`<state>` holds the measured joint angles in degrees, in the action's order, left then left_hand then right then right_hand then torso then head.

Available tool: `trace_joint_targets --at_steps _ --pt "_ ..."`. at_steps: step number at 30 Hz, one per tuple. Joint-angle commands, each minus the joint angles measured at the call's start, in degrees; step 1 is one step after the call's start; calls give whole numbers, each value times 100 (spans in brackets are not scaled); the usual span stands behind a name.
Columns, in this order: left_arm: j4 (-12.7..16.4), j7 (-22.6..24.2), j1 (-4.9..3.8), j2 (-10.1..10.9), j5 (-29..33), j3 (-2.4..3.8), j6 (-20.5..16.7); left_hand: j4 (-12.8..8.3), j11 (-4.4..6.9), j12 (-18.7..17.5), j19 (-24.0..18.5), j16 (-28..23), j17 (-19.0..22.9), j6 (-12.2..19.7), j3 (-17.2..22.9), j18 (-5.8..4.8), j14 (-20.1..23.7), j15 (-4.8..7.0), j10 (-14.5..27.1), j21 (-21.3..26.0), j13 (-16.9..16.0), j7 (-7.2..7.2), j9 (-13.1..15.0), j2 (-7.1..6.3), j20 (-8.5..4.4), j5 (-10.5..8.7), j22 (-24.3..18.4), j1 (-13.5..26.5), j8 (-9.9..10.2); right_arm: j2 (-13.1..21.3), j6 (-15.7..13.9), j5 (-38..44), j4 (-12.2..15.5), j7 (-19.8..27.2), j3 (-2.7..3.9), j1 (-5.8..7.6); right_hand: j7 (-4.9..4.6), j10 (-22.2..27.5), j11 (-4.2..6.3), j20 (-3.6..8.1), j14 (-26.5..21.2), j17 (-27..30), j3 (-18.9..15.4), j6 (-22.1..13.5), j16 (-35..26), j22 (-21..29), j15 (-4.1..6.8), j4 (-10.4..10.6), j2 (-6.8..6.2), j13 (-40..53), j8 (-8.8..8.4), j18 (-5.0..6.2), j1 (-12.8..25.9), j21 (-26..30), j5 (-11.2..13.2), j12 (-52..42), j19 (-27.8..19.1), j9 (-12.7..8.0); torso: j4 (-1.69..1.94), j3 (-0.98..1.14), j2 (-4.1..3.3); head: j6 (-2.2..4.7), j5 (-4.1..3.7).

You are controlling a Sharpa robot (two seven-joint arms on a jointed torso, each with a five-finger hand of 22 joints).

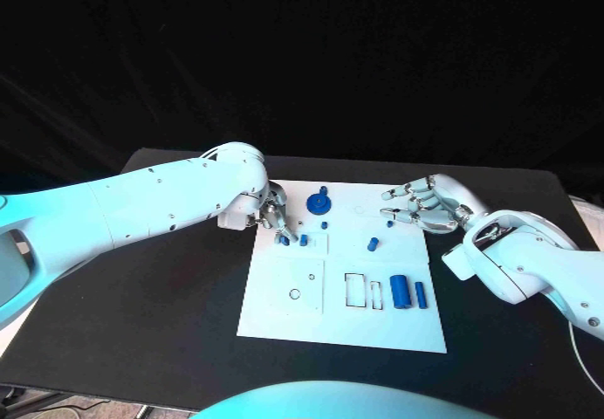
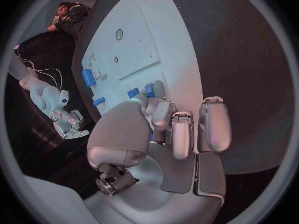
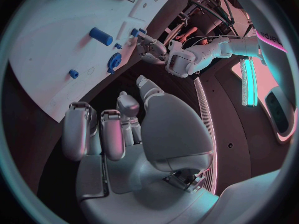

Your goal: Assemble the parts on the task board

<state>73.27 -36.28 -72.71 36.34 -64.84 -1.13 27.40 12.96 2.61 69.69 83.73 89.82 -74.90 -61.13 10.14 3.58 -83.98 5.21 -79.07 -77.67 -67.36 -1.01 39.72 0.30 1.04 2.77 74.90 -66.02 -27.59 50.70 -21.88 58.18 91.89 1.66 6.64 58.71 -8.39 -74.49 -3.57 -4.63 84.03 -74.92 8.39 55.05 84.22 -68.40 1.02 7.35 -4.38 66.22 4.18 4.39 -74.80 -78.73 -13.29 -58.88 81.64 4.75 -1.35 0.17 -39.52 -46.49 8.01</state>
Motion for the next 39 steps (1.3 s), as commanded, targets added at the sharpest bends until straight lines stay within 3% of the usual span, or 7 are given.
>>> trace_joint_targets --at_steps 1,7,39 --pt "-25 -91 79 -3 -70 -55 -210 46 17 46 50 18 -1510 35 40 -34 -602 43 -45 -32 -13 6 18 -20 -25 -2 483 109 11 -4 74 21 7 11 0 -4 -3 19 32 0 385 -544 -44 43 -29 8 20 4 55 5 19 -13 -7 35 -37 -3 -27 5 0 0 1 -5 6" --pt "-29 -85 80 -2 19 -55 -284 168 21 68 66 18 -1510 28 30 -41 -602 49 -68 -53 -34 9 52 -105 -35 -4 507 279 -34 -12 78 21 -4 14 -1 -4 -1 21 33 1 385 -538 -72 47 -37 11 21 20 66 1 16 -13 -7 39 -46 -6 -27 3 2 1 3 -10 3" --pt "38 -77 80 12 76 -43 -643 267 29 90 86 18 -1510 28 49 -49 -602 57 -85 -84 -56 19 81 -153 -43 -3 538 385 -69 -50 93 21 -52 19 -13 -39 -2 22 32 1 386 -539 -85 47 -37 7 20 36 71 -1 15 -14 10 37 -45 -5 -25 2 0 1 4 -30 -2"
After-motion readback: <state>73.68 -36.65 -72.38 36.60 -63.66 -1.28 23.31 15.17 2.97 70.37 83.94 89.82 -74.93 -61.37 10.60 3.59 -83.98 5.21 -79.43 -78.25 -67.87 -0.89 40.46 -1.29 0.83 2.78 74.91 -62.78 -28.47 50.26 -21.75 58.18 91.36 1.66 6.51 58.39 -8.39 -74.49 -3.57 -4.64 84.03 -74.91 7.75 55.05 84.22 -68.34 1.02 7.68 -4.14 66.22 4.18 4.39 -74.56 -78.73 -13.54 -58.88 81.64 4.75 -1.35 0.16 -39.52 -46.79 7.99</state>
